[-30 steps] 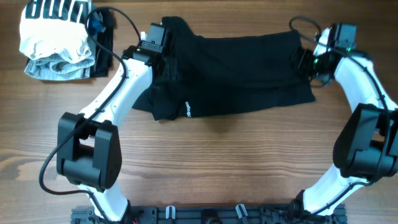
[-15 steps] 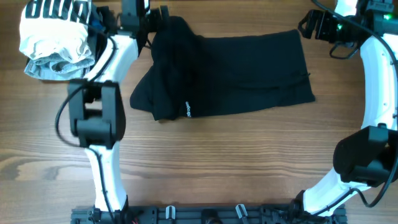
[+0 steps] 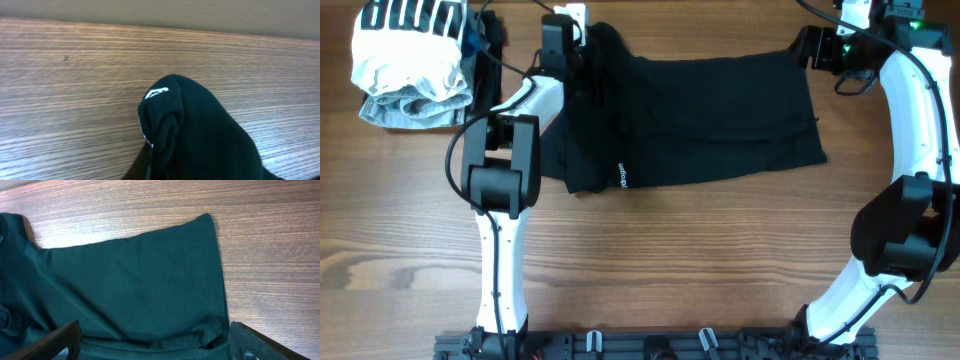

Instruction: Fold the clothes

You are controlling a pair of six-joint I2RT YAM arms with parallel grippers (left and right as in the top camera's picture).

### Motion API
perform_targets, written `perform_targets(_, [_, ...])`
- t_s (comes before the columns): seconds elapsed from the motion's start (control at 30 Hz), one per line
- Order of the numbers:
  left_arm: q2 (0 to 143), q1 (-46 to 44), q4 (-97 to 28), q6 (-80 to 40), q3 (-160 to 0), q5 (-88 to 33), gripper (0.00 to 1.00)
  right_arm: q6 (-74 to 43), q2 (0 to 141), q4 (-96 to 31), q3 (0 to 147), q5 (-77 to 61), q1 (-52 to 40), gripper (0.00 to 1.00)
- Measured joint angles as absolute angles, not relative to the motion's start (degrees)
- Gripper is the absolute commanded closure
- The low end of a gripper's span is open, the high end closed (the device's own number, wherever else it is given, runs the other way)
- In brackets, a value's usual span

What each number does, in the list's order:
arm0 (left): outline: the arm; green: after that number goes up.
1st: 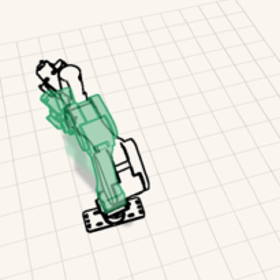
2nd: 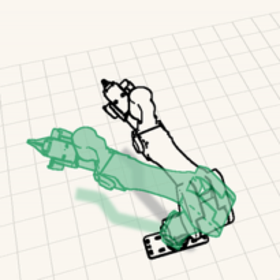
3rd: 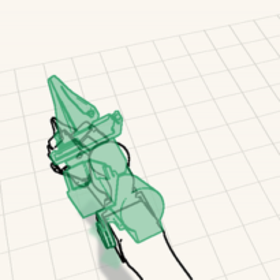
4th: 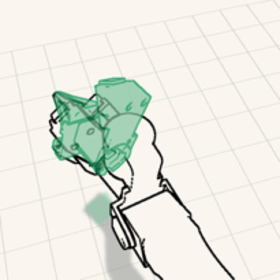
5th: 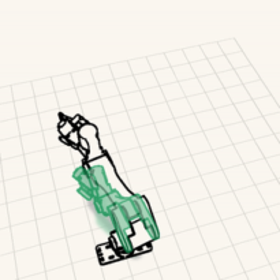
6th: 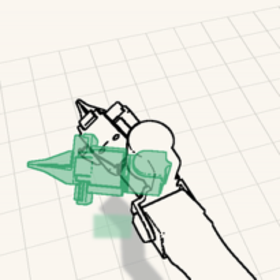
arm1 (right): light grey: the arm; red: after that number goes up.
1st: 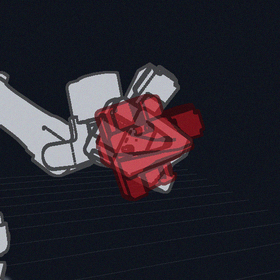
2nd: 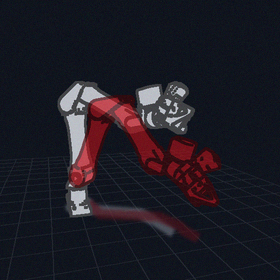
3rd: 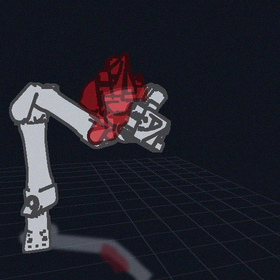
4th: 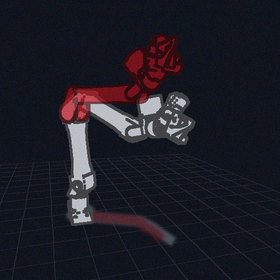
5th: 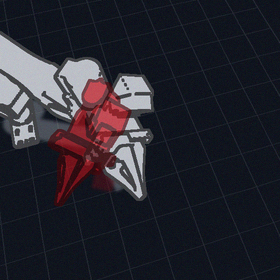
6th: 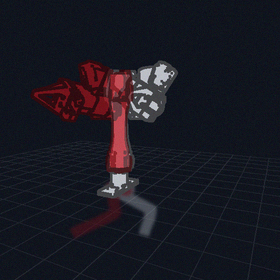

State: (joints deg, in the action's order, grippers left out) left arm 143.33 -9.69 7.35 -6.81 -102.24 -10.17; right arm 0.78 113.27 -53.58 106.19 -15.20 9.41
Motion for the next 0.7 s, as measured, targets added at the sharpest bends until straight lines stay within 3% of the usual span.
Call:
perform_targets(0.17, [140.5,-10.0,2.8,-7.5,-102.1,-10.2,0.96,-0.7,113.3,-45.5,105.9,-14.3,9.4,0.25])
perform_targets(0.4, [130.9,-11.0,-6.9,-7.6,-102.3,-10.2,0.96,-5.6,126.5,-23.7,105.8,-11.2,7.8,0.2])
perform_targets(0.6, [130.9,-11.7,-9.0,-7.6,-102.3,-10.1,0.96,-6.6,137.5,-19.0,105.3,-5.6,7.1,0.17])
perform_targets(0.7, [130.9,-11.7,-9.4,-7.6,-102.3,-9.6,0.96,-6.2,138.9,-17.2,105.3,-2.9,7.1,0.21])
